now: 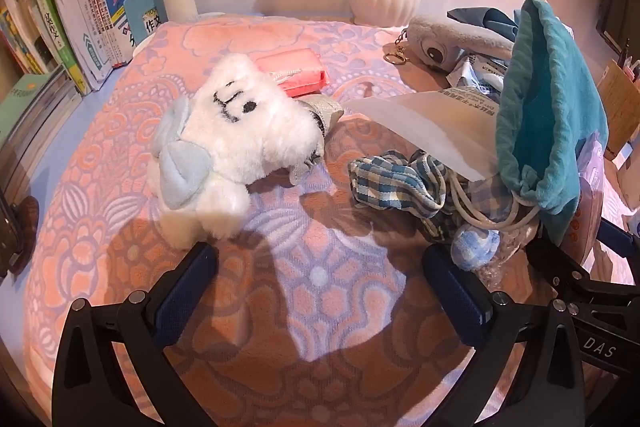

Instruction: Organize books

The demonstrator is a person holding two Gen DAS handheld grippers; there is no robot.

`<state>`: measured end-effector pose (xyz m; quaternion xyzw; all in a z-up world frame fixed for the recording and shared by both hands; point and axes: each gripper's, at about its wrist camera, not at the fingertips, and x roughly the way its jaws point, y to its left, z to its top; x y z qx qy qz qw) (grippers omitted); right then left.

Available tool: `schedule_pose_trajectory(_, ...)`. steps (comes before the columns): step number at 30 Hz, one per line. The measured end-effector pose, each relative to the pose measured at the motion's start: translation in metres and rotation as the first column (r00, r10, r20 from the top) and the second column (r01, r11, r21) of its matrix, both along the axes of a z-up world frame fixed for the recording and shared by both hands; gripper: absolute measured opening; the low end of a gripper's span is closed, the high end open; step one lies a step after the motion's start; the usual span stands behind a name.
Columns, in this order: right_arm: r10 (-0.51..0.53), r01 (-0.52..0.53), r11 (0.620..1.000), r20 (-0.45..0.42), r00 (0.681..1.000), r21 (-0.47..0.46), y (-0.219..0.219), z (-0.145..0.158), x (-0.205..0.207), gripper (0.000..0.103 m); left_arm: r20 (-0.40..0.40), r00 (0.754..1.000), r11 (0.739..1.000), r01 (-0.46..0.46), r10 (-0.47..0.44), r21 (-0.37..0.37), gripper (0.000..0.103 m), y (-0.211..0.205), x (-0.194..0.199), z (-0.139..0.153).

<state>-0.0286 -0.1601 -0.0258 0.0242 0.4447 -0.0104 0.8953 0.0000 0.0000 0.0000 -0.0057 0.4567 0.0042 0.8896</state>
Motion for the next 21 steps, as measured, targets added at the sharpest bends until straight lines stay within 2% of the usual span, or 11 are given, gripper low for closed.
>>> schedule_pose_trajectory(5,-0.001,0.001,1.0,-0.008,1.0,0.008,-0.001,0.0,-0.001,0.103,-0.025,1.0,1.0,-0.005,0.005,-0.007,0.103,0.0,-0.001,0.001)
schedule_pose_trajectory(9,0.004,-0.002,1.0,-0.106,0.994,0.02,0.001,0.003,-0.009,0.103,-0.072,0.996,0.999,0.054,-0.054,0.002,0.102,-0.003,-0.02,0.003)
schedule_pose_trajectory(11,0.027,-0.025,1.0,-0.11,0.994,0.015,0.002,0.006,-0.021,0.103,-0.071,0.995,0.998,0.068,-0.068,0.002,0.102,-0.003,-0.034,0.006)
schedule_pose_trajectory(13,0.013,-0.009,0.999,-0.103,0.995,0.034,0.0,0.007,-0.032,0.103,-0.041,0.995,0.996,0.086,-0.085,0.012,0.102,-0.003,-0.047,0.014)
schedule_pose_trajectory(16,-0.004,0.014,0.995,-0.102,0.995,0.096,-0.004,0.012,-0.055,0.103,0.054,0.995,0.995,0.084,-0.087,0.06,0.102,-0.001,-0.068,0.038)
schedule_pose_trajectory(18,-0.011,0.013,0.995,-0.025,1.0,0.101,-0.003,0.03,-0.072,0.103,0.135,0.987,0.996,0.078,-0.084,0.046,0.102,0.005,-0.083,0.063)
schedule_pose_trajectory(21,-0.03,0.024,0.998,0.12,0.992,0.053,0.001,0.069,-0.101,0.103,0.215,0.975,0.998,0.06,-0.061,0.01,0.102,0.012,-0.097,0.091)
